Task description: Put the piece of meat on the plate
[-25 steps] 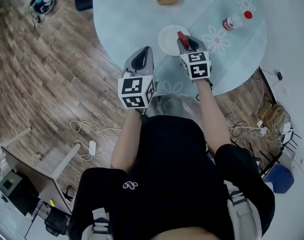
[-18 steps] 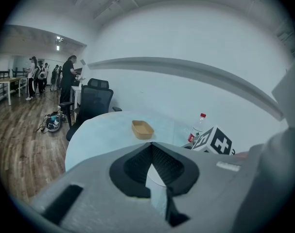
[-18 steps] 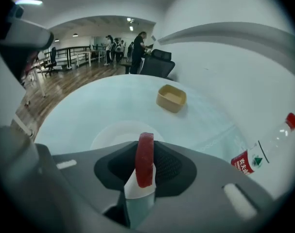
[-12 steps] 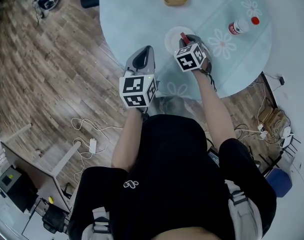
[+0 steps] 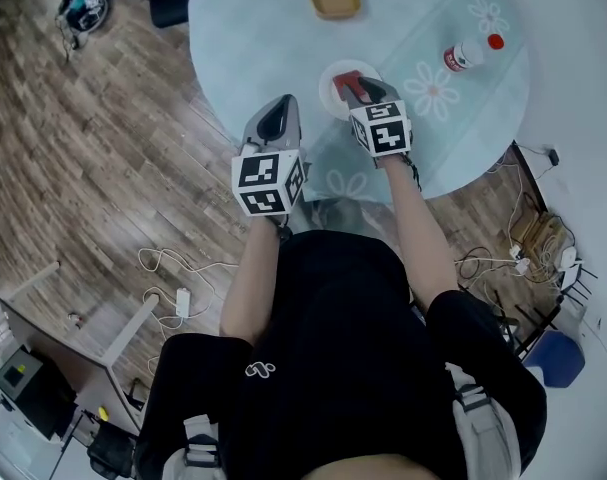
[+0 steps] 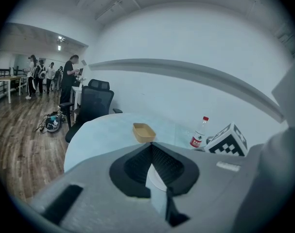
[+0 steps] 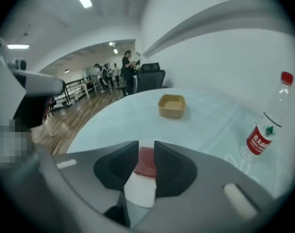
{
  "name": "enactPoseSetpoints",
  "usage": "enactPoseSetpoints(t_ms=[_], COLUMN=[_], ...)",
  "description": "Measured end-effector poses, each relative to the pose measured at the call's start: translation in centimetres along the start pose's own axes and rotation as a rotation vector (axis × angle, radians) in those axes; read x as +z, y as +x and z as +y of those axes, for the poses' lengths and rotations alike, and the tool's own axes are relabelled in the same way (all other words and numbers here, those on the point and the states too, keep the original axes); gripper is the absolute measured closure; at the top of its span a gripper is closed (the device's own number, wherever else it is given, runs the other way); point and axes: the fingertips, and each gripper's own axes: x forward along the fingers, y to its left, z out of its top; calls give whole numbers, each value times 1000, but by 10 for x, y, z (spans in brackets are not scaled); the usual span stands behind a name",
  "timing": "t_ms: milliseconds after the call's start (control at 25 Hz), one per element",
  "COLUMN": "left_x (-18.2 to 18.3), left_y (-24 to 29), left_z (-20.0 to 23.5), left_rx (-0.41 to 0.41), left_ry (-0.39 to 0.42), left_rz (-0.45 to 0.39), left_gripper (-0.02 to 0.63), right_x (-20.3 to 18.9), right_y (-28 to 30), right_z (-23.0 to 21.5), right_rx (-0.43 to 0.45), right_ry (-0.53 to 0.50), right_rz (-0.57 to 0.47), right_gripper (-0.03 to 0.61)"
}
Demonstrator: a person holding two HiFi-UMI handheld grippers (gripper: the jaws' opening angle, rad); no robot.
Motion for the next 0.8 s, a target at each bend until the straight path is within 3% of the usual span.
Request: enactPoseSetpoints(t_ms=[120,320,440,560,800], left_x=[9,34,50,67,101], left_y=[4,7,7,7,2], left_z=[-5,-29,-43,-54,-71], left_rx=[-20,-106,-140,-145,-132], left_ry=[8,27,85,150,234], left_rz=[-18,-97,-135,-174,-267], left_gripper=[617,617,617,617,617], right_x=[29,69,88,103,114], right_y=[-33,-94,-132,-166,-195], right_z=[-14,-25,-26,-36,-58], right_rx=[-28,36,55,15,-93], right_ry=[144,332,343,326,272], right_rz=[-160,-445,-571,-676,-711], right_gripper=[563,571,571,569,569])
